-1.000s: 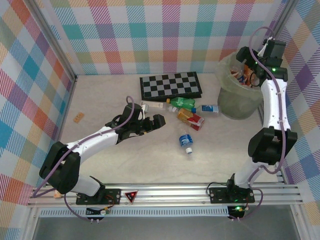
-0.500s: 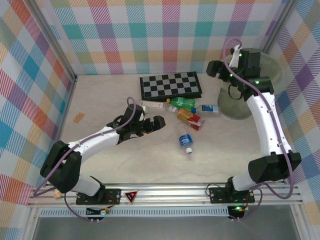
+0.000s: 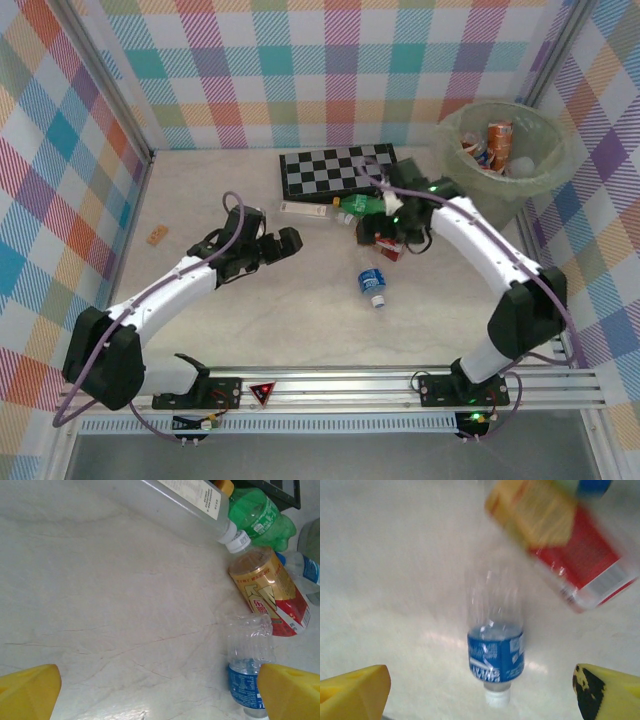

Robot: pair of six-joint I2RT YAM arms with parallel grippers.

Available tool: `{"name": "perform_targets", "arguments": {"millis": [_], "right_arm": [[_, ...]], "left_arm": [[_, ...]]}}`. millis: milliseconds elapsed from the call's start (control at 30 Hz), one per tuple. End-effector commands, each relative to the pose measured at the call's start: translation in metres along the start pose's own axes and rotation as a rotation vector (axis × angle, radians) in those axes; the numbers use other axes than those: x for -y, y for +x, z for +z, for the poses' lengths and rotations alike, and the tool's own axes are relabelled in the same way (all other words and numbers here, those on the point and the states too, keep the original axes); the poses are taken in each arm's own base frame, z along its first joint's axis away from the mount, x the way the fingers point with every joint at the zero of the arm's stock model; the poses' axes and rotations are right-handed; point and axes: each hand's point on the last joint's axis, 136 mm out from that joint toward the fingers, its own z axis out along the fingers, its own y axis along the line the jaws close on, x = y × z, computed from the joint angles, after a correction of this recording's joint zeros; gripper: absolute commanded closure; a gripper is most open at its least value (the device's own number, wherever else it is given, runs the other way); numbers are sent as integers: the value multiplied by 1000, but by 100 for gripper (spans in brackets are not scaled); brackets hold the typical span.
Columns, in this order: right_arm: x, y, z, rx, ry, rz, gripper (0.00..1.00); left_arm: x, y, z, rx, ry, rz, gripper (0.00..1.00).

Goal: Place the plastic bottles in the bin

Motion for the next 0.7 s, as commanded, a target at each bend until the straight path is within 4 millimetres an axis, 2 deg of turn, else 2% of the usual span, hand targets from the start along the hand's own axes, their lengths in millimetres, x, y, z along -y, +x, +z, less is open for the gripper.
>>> {"name": "perform_targets", "arguments": {"millis": [0,133,233,400,533,667], "right_arm": [[-15,31,23,-126,-24,15,6],[-13,46,59,-205,26,-1,6],[-4,45,76,-200,74,-10,7],[12,41,96,-191,148,-25,9],[11,45,113,-202,125,2,15],[10,45,115,-209,123,13,23]], "left_arm": [[-12,2,-8,11,-45,21,0],[-16,11,-5,-4,-29,10,0],[-21,16,-5,-4,-24,3,0],[-26,22,-5,7,-17,-4,0],[-28,21,-3,26,-5,-6,0],[-28,15,0,49,-19,-8,0]]}}
